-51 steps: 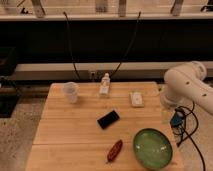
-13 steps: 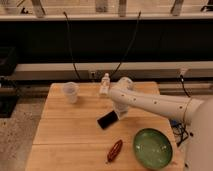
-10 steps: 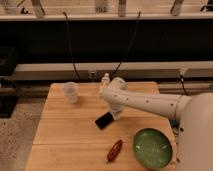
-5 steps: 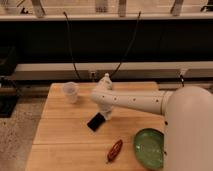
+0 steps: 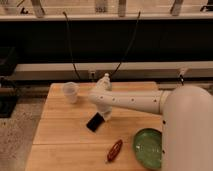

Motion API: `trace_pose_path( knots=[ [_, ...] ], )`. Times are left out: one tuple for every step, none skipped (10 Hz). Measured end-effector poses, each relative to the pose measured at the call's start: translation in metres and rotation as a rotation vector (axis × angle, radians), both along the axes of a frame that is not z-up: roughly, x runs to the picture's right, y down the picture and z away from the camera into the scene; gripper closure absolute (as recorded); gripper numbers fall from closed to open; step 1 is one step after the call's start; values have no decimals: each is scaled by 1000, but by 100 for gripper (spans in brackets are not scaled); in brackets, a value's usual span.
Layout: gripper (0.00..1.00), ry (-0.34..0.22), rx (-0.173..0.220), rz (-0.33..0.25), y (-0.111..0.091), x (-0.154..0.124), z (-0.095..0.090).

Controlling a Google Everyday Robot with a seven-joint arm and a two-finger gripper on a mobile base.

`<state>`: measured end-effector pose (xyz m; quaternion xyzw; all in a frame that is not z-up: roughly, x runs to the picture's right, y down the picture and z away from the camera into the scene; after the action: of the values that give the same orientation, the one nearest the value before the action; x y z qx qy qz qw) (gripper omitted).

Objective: Push the eraser across the table

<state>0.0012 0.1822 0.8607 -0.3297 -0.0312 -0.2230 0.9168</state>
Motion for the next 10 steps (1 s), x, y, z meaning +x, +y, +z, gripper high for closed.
trace_pose_path(
  knots=[
    [99,2,-2,2,1,1,0],
    [99,3,0,1,1,2,0],
    [99,-2,2,-10,1,-2,1],
    [99,-12,1,-28,4,-11,1],
    [99,-23,-1,-53,7,-29,0],
    [99,-29,-1,-66,9,-43,0],
    [99,-38,2,-82,11,-60,0],
    [99,-45,3,-99,13,-67,-1],
    [99,-54,6,-121,16,-73,-2],
    [99,-60,6,-133,18,-75,-4]
  ],
)
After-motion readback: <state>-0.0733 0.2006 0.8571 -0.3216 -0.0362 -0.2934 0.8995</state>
